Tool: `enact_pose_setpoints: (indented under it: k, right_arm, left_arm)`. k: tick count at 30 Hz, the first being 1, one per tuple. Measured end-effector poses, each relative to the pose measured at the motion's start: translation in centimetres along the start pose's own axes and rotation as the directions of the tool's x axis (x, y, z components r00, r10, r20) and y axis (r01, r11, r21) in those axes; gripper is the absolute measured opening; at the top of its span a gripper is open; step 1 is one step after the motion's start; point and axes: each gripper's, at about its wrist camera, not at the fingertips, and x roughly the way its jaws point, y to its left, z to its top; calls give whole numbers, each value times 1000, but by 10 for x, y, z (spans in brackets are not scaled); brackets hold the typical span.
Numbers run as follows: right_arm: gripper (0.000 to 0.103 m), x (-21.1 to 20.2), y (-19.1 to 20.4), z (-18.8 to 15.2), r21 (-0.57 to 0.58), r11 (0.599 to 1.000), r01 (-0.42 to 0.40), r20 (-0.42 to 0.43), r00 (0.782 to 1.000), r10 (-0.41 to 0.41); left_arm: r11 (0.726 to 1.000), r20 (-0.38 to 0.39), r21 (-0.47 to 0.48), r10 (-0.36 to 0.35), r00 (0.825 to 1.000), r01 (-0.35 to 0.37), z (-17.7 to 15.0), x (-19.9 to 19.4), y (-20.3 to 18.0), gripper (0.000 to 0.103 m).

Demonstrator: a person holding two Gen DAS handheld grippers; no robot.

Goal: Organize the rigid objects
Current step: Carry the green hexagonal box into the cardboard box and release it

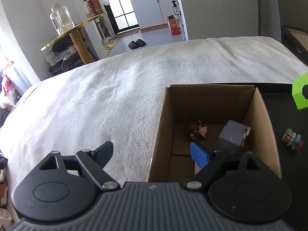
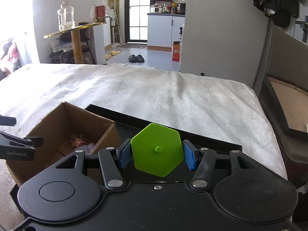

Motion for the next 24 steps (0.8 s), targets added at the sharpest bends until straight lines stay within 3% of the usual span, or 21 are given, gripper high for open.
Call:
enact_pose_setpoints:
  k: [10, 19, 24]
  right_arm:
    - [54, -1, 30, 14, -42, 997, -58, 48, 997, 60]
    - [54, 4, 63, 25, -75, 990, -122, 65, 990, 127]
    - [55, 10, 80, 24, -90, 983, -159, 43, 986, 164]
  left_arm:
    - [999, 10, -39, -23, 1000, 24, -8, 1, 16, 83]
    - [995, 0, -69, -70, 998, 69, -15, 6, 26, 61]
    - [991, -10, -91, -95, 995, 94, -20, 9, 32, 43]
